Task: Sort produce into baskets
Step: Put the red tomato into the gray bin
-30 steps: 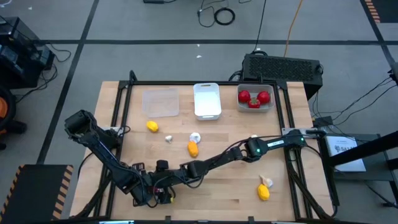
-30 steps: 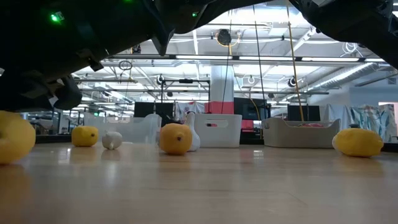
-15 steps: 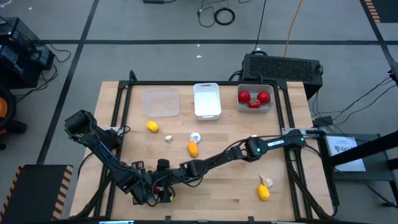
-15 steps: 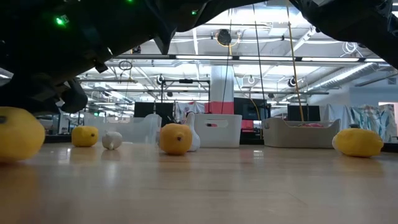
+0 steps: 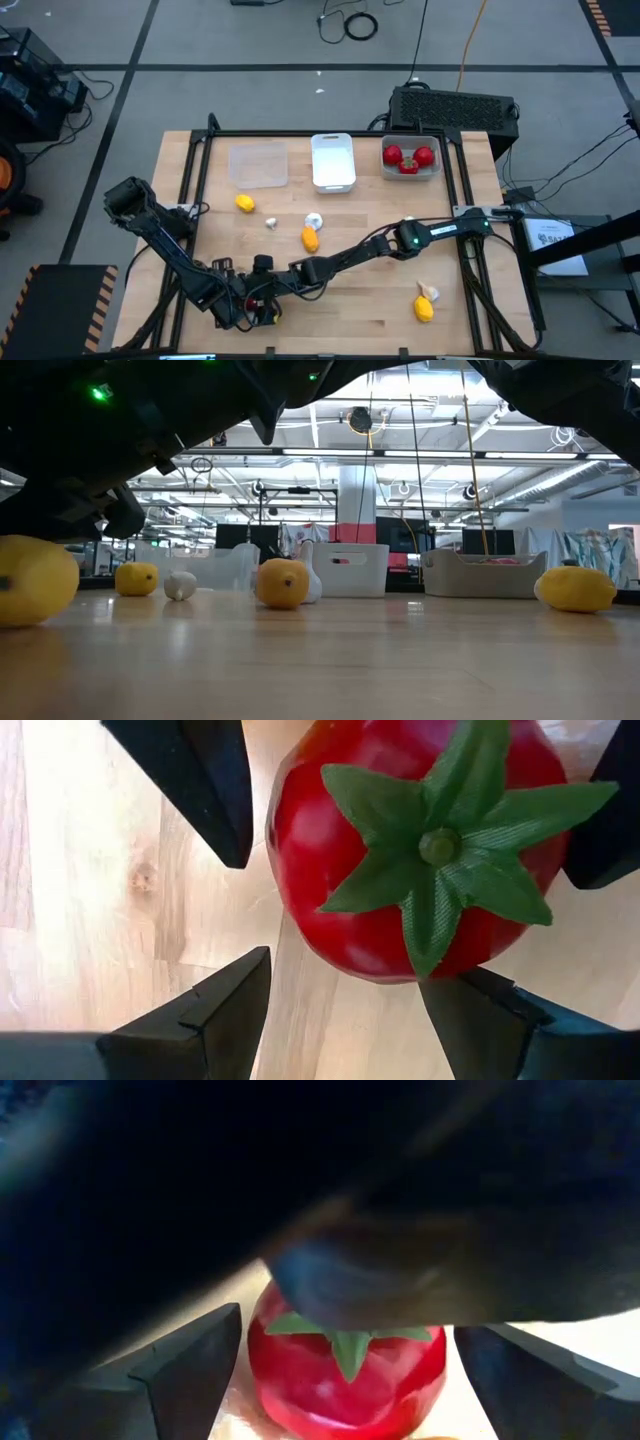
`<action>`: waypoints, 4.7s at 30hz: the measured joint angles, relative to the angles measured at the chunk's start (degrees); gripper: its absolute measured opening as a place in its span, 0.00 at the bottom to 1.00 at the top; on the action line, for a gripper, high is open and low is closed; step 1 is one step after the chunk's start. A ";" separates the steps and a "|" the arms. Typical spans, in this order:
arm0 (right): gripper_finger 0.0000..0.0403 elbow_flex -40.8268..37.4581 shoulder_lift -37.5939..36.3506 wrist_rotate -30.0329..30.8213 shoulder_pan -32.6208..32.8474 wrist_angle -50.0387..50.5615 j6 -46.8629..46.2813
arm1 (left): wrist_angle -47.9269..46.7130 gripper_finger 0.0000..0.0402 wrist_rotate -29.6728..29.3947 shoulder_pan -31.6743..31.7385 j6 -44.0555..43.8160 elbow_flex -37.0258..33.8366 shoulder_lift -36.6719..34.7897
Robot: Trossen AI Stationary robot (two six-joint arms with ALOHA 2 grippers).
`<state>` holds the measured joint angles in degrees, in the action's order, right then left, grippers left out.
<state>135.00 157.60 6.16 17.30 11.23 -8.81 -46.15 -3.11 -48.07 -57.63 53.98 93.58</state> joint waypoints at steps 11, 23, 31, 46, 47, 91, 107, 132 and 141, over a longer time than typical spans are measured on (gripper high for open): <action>0.88 0.00 -0.09 -0.13 -0.09 2.86 -0.82 | 0.00 0.64 -0.99 0.07 0.35 0.00 0.00; 0.84 -0.07 -0.11 -0.05 -0.48 3.93 -1.56 | -3.27 0.64 -0.68 0.96 1.16 0.02 0.00; 0.79 -0.15 0.04 -0.03 -0.74 3.40 -1.59 | -11.27 0.64 4.66 0.87 -0.46 0.59 -0.44; 0.79 -0.13 0.04 -0.16 -0.74 3.29 -0.99 | -29.34 0.64 10.05 0.87 -5.04 0.33 -2.16; 0.79 -0.13 0.07 -0.16 -0.75 3.29 -0.97 | -29.29 0.64 10.03 0.86 -5.04 0.33 -2.89; 0.71 -0.15 -22.03 15.23 -5.82 53.24 2.15 | -14.04 0.64 -34.31 -6.08 -8.56 -5.88 -22.63; 0.72 -13.79 -43.76 17.85 -26.58 77.13 -1.34 | 8.84 0.64 -45.95 -2.23 2.61 -12.52 -23.47; 0.72 -87.63 -85.38 11.37 -62.84 23.79 -2.80 | 32.37 0.64 -47.62 28.83 45.93 -12.50 -29.81; 0.72 -87.67 -82.14 11.51 -64.39 20.98 -2.51 | 32.31 0.64 -49.30 31.17 46.48 -12.50 -29.75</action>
<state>47.33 75.46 17.67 -47.09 32.21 -11.32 -13.84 -52.41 -16.91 -11.14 41.47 63.83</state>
